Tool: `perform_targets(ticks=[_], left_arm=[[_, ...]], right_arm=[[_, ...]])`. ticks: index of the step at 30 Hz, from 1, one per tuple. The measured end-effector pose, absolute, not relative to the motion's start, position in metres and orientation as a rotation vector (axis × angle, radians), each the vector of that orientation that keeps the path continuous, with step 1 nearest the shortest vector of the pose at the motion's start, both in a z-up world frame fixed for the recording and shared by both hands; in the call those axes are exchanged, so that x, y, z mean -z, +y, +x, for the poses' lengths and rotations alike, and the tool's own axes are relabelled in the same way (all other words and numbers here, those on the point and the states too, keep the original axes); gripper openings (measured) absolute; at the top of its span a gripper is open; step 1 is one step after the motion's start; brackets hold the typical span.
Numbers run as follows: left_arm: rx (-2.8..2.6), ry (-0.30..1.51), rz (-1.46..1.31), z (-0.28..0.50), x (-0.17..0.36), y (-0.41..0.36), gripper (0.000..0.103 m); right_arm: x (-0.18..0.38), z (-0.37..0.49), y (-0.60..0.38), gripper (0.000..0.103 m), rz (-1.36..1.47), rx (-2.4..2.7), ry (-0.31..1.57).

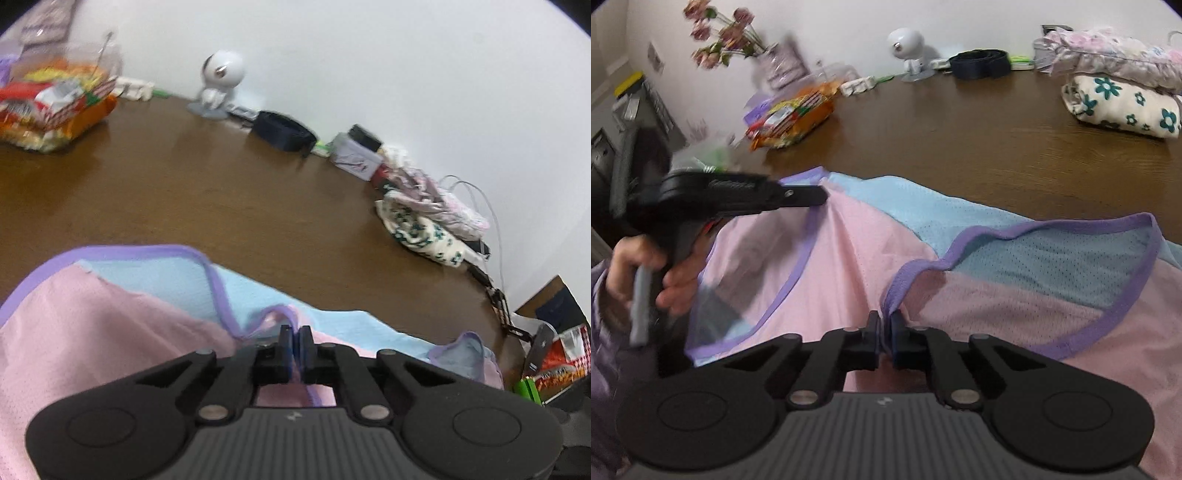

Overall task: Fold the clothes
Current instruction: 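Smooth the garment with the left tool while the right tool pinches and releases the trim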

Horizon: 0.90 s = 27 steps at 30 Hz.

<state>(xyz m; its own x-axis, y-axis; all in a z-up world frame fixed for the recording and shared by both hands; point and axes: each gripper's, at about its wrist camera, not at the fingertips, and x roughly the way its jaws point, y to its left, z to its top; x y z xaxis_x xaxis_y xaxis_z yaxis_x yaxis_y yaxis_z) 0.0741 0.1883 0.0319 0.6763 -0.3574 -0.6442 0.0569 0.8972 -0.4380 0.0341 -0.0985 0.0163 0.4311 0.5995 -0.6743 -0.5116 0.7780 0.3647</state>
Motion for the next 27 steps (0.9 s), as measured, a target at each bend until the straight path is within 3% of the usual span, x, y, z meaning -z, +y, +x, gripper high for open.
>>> perform_targets(ticks=[1, 2, 3, 5, 6, 9, 11, 13, 16, 19, 24, 26, 27], left_arm=[[0.247, 0.818, -0.403, 0.075, -0.032, 0.189, 0.013], [0.267, 0.829, -0.398, 0.074, -0.033, 0.188, 0.017], [0.291, 0.831, -0.39, 0.071, -0.034, 0.187, 0.025], [0.328, 0.845, -0.351, 0.066, -0.036, 0.179, 0.031], [0.342, 0.853, -0.323, 0.063, -0.037, 0.174, 0.031], [0.371, 0.858, -0.213, 0.05, -0.037, 0.159, 0.03], [0.382, 0.847, -0.136, 0.04, -0.036, 0.15, 0.028], [0.366, 0.833, -0.076, 0.028, -0.037, 0.149, 0.023], [0.365, 0.823, -0.044, 0.007, -0.041, 0.155, 0.026], [0.407, 0.801, -0.058, -0.027, -0.048, 0.169, 0.038], [0.461, 0.825, -0.075, -0.07, -0.045, 0.174, 0.042], [0.447, 0.837, -0.05, -0.077, -0.041, 0.172, 0.04], [0.437, 0.841, -0.036, -0.08, -0.039, 0.171, 0.033]], right_arm=[[-0.019, 0.033, -0.1, 0.022, 0.115, -0.691, 0.874], [-0.022, 0.033, -0.102, 0.044, 0.12, -0.687, 0.862], [-0.025, 0.033, -0.104, 0.052, 0.127, -0.681, 0.851], [-0.021, 0.045, -0.108, 0.048, 0.184, -0.64, 0.852], [-0.019, 0.052, -0.11, 0.034, 0.211, -0.622, 0.854], [-0.006, 0.063, -0.099, 0.007, 0.233, -0.634, 0.881], [-0.005, 0.059, -0.093, 0.003, 0.163, -0.578, 0.822], [-0.009, 0.052, -0.089, 0.003, 0.058, -0.488, 0.733], [-0.018, 0.044, -0.098, 0.01, 0.049, -0.494, 0.689], [-0.033, 0.02, -0.111, 0.042, 0.042, -0.531, 0.675], [-0.032, -0.018, -0.125, 0.041, 0.061, -0.612, 0.764], [-0.025, -0.03, -0.12, 0.036, 0.041, -0.638, 0.784], [-0.021, -0.036, -0.117, 0.032, 0.031, -0.65, 0.793]])
